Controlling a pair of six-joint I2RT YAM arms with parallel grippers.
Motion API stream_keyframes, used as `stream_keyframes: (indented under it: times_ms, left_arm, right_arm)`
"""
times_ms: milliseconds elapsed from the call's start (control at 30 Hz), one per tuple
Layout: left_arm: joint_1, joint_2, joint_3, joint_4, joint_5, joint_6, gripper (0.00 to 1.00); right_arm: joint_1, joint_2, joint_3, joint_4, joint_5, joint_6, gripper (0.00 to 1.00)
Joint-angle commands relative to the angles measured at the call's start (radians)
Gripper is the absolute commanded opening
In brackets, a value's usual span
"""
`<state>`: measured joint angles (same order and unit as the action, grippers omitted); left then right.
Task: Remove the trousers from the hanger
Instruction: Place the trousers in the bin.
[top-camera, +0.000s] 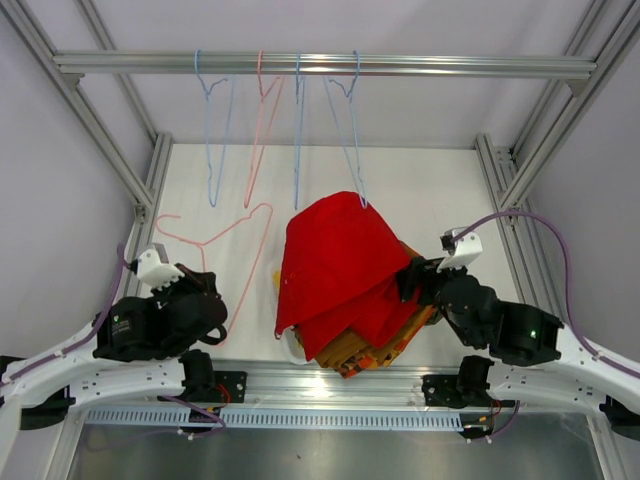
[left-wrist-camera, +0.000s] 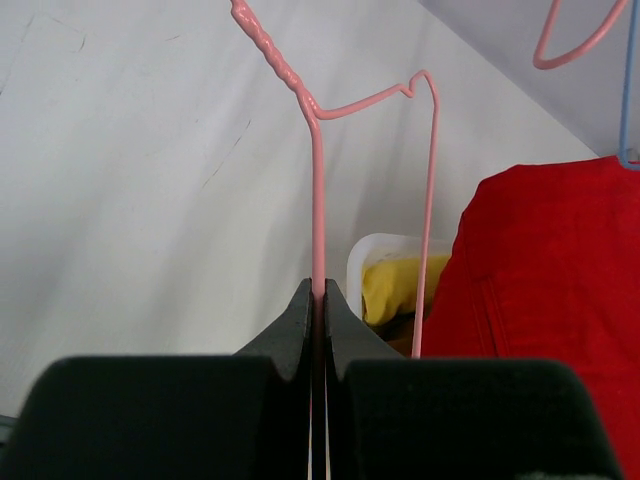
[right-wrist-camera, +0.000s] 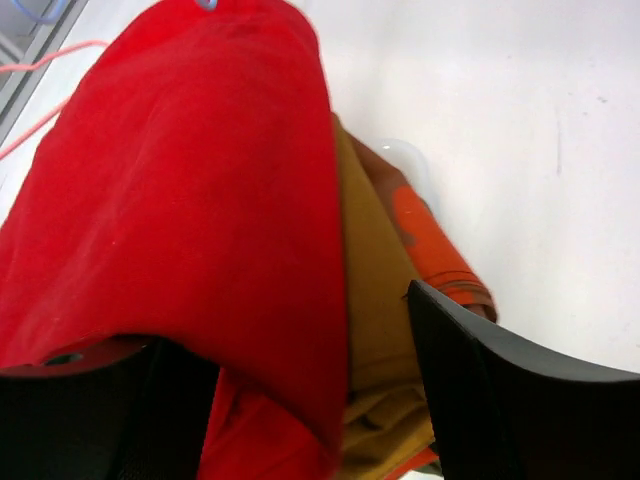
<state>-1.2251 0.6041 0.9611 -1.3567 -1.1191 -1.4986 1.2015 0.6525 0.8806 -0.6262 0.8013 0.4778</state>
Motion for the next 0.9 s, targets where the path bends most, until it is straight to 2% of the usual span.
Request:
stream_keyframes:
  times_ms: [0, 133, 267, 367, 400, 467, 500, 533, 600, 633, 667, 700, 767, 867]
  left_arm:
    - [0.006, -0.001, -0.001, -0.128, -0.015, 0.04, 0.01]
    - [0.006, 0.008, -0.002, -0.111, -0.008, 0.061, 0.01]
    - [0.006, 0.016, -0.01, -0.09, -0.002, 0.072, 0.01]
    - [0.004, 0.019, -0.01, -0.085, -0.002, 0.075, 0.01]
    - [0.006, 0.019, -0.012, -0.084, -0.004, 0.075, 0.01]
    - [0.006, 0.017, -0.012, -0.081, -0.002, 0.075, 0.01]
    - [0.006, 0.014, -0.012, -0.079, -0.001, 0.072, 0.01]
    - [0.006, 0.008, -0.016, -0.078, -0.001, 0.071, 0.01]
    - [0.006, 0.003, -0.018, -0.075, 0.001, 0.075, 0.01]
    - [0.006, 0.0, -0.019, -0.062, 0.002, 0.095, 0.01]
    - [0.006, 0.002, -0.019, -0.061, 0.002, 0.098, 0.01]
    - [0.006, 0.002, -0.018, -0.061, 0.005, 0.101, 0.01]
    - [0.006, 0.006, -0.016, -0.055, 0.011, 0.11, 0.01]
    - [0.004, 0.01, -0.01, -0.042, 0.024, 0.135, 0.01]
  right_arm:
    - [0.016, -0.025, 0.087, -0.104, 0.108, 0.07, 0.75]
    - [0.047, -0.088, 0.135, 0.023, -0.031, -0.063, 0.76]
    - [0.05, -0.11, 0.167, 0.146, -0.264, -0.149, 0.78]
    - [0.05, -0.047, 0.195, 0.21, -0.355, -0.185, 0.77]
    - [0.05, -0.022, 0.213, 0.226, -0.426, -0.195, 0.77]
    - [0.052, 0.056, 0.23, 0.292, -0.496, -0.205, 0.72]
    - [0.052, 0.085, 0.244, 0.315, -0.523, -0.205, 0.67]
    - [0.055, 0.151, 0.253, 0.351, -0.525, -0.202, 0.53]
    - [0.055, 0.22, 0.273, 0.375, -0.518, -0.205, 0.39]
    - [0.055, 0.255, 0.287, 0.393, -0.501, -0.205, 0.24]
    - [0.055, 0.322, 0.29, 0.398, -0.495, -0.202, 0.2]
    - [0.055, 0.35, 0.291, 0.402, -0.488, -0.196, 0.09]
    - [0.055, 0.397, 0.249, 0.437, -0.461, -0.167, 0.01]
    - [0.034, 0.424, 0.108, 0.506, -0.413, -0.102, 0.0]
